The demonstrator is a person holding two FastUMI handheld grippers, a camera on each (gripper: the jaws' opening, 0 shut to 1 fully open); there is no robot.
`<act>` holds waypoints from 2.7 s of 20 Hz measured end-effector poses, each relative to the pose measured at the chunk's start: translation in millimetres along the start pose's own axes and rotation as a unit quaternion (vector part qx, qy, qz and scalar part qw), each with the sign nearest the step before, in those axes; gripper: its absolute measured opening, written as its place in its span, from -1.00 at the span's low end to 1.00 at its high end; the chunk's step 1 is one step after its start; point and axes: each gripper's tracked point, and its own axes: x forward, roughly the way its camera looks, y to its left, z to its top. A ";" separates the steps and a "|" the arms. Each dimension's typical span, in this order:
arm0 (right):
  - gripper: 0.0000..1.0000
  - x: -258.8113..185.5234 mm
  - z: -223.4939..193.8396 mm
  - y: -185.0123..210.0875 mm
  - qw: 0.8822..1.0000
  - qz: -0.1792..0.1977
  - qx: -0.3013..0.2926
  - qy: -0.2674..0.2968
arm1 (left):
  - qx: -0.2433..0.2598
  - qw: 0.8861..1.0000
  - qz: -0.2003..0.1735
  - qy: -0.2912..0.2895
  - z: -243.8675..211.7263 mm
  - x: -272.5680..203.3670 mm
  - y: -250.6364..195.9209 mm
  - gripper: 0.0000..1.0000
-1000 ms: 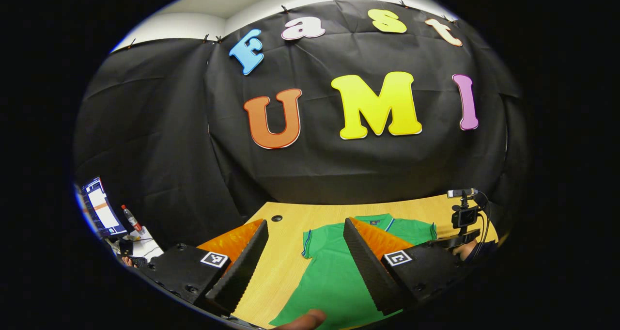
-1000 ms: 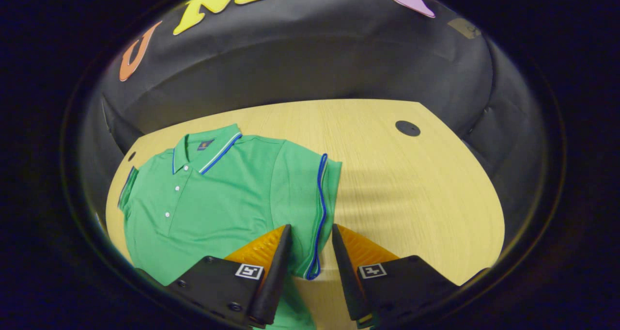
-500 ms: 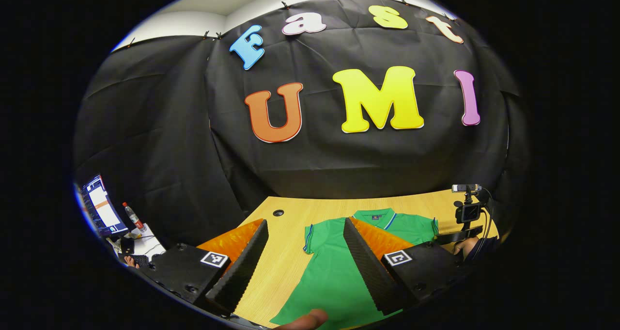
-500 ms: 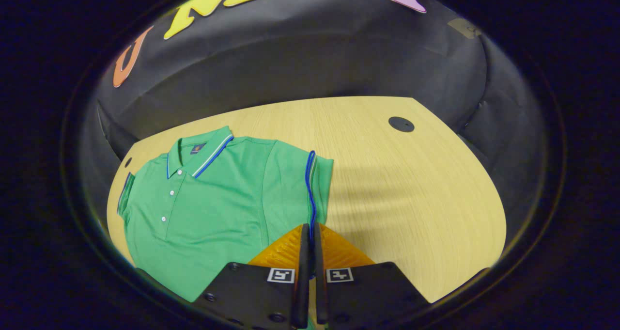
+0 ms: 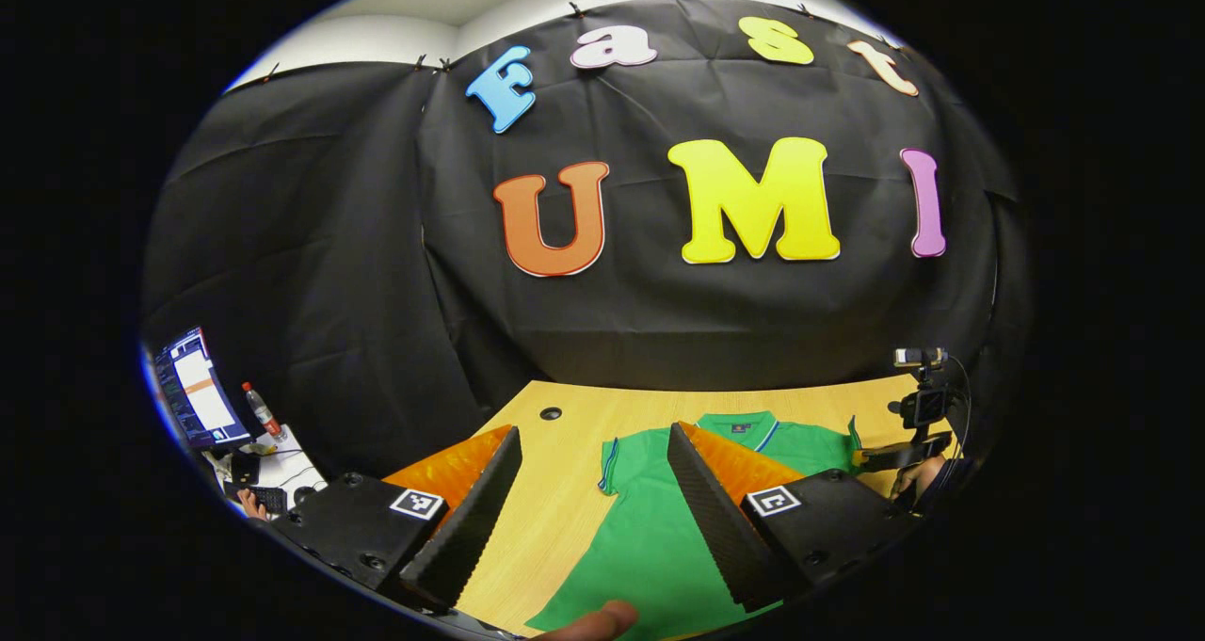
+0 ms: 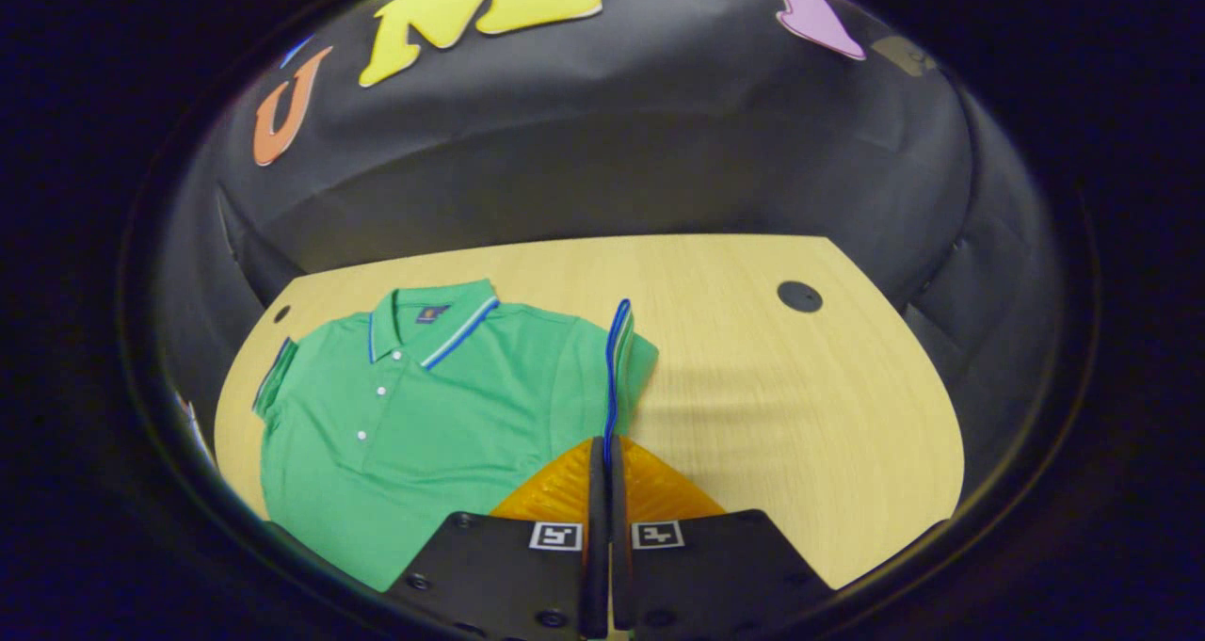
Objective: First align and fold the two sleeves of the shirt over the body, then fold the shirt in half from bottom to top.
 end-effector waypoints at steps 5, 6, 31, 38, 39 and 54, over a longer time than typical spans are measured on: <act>-0.91 -6.5 6.5 45.8 0.990 0.056 -0.127 -0.027 | -0.012 1.000 0.009 0.015 -14.3 -5.4 11.1 1.00; -0.90 -5.4 3.0 55.7 0.987 0.064 -0.147 -0.027 | -0.013 1.000 0.012 0.020 -19.5 -5.9 14.1 1.00; 0.96 -190.4 56.6 113.2 0.984 0.030 -0.082 -0.157 | 0.005 0.992 -0.025 0.126 -105.8 94.6 89.9 1.00; 0.95 -306.4 73.9 84.1 0.964 -0.062 -0.048 -0.254 | 0.000 0.983 -0.050 0.178 -160.2 194.0 71.7 1.00; 0.94 -318.2 69.9 85.4 0.964 -0.065 -0.044 -0.253 | 0.001 0.981 -0.060 0.186 -167.9 205.3 62.8 1.00; 0.96 -336.2 3.2 108.3 0.980 -0.105 -0.048 -0.160 | -0.011 0.956 -0.103 0.276 -233.5 332.8 -20.0 0.82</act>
